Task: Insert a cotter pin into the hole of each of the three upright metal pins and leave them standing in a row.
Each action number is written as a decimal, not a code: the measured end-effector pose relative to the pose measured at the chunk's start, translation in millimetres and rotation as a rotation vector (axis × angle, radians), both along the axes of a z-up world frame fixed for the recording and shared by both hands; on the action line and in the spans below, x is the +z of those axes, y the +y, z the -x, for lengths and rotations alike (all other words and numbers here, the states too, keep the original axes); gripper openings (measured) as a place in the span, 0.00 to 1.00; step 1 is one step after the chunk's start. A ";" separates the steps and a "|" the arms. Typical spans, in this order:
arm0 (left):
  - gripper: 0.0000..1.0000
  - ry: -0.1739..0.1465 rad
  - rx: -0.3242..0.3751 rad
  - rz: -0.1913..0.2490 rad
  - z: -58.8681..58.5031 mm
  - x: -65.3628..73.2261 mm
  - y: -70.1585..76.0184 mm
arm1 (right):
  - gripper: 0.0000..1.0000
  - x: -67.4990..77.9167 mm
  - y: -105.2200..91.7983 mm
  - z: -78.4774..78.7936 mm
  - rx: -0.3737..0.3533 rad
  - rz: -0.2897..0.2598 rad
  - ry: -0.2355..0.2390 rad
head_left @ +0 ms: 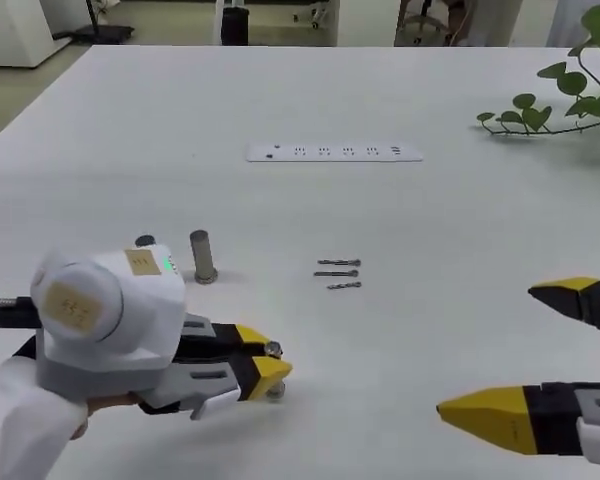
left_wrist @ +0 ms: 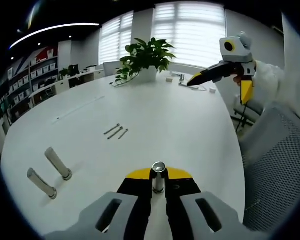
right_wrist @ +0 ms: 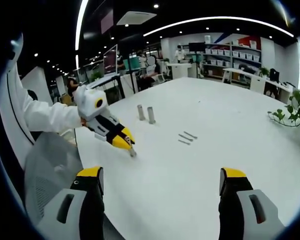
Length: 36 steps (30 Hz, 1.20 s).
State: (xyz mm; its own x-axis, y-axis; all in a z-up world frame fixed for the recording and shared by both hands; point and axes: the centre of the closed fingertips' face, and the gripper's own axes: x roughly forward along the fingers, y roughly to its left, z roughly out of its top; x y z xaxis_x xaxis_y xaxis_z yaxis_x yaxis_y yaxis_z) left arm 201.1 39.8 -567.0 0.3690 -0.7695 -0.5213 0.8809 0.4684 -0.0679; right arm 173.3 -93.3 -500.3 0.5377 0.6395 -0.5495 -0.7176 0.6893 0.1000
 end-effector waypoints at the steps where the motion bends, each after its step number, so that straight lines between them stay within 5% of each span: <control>1: 0.05 -0.006 -0.002 -0.003 0.3 -0.8 0.2 | 0.95 0.0 0.0 0.0 0.000 0.000 0.000; 15: 0.06 -0.017 0.022 0.019 2.8 -4.5 2.6 | 0.94 -4.2 4.1 4.0 0.009 0.001 0.021; 25: 0.08 0.007 0.060 0.008 -0.2 -7.7 3.1 | 0.94 -4.8 6.9 5.5 0.008 -0.004 0.027; 32: 0.31 -0.014 0.096 -0.042 -4.4 -10.2 13.8 | 0.94 -4.5 4.9 5.5 0.004 -0.003 0.026; 36: 0.55 -0.012 0.109 -0.053 -2.7 -8.5 20.8 | 0.94 -6.6 5.6 6.0 0.004 -0.003 0.036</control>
